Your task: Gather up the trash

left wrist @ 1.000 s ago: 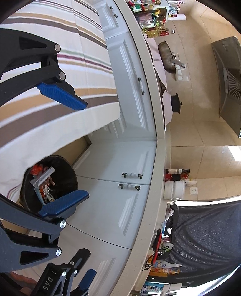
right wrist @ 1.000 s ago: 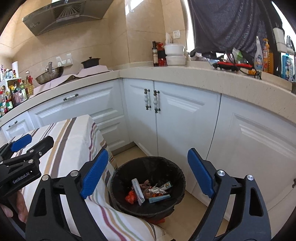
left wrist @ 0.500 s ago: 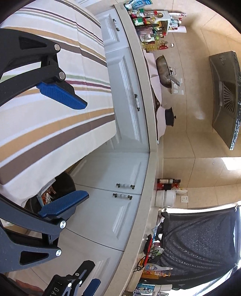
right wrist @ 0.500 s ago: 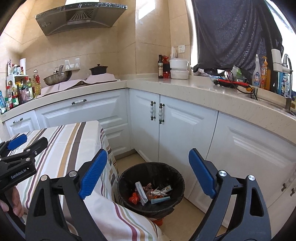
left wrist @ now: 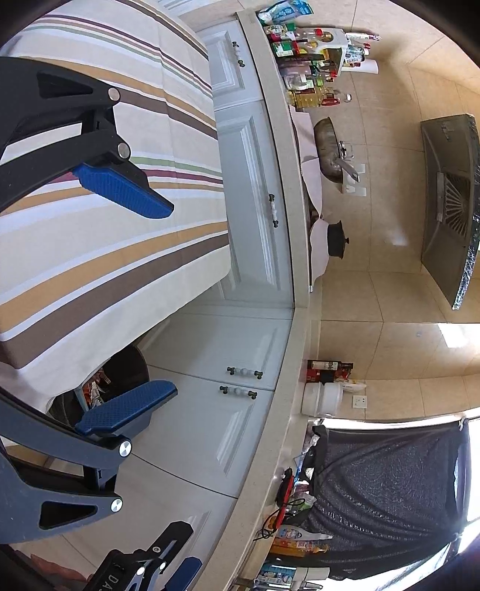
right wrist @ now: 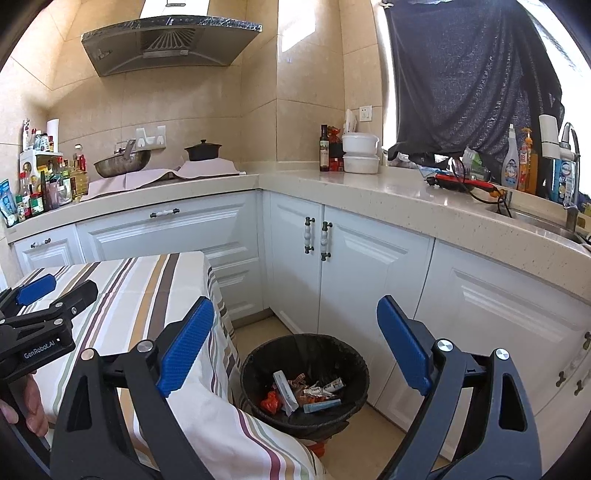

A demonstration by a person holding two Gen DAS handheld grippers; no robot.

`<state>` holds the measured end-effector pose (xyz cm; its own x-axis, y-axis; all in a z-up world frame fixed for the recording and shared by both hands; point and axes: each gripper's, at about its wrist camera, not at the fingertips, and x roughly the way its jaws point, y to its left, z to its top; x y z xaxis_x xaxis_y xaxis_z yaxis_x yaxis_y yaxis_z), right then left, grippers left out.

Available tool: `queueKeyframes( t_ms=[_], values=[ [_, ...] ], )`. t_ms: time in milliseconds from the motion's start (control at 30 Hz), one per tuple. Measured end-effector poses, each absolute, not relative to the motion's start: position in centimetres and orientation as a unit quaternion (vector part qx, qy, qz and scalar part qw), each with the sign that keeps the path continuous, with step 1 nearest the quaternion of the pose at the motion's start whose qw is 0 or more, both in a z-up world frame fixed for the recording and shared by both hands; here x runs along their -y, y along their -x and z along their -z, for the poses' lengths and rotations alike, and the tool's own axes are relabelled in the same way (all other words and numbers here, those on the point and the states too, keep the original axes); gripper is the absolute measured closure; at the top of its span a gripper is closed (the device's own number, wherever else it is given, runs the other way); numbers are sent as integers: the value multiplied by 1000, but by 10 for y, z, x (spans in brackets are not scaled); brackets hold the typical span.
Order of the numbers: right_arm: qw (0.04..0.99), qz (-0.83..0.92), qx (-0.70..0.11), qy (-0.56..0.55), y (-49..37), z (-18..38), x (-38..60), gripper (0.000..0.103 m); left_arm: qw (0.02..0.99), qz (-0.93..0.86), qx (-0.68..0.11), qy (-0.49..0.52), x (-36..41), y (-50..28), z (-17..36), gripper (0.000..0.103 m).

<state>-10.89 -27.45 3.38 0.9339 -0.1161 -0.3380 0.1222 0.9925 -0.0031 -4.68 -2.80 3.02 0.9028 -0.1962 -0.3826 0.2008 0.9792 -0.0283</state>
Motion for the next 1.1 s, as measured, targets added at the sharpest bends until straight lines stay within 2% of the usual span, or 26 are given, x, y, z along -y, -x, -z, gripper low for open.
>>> queueKeyframes(
  t_ms=[1100],
  values=[
    [983, 60, -174, -8, 109, -32, 274, 15, 975, 98, -197, -4, 24, 46, -30, 16]
  ],
)
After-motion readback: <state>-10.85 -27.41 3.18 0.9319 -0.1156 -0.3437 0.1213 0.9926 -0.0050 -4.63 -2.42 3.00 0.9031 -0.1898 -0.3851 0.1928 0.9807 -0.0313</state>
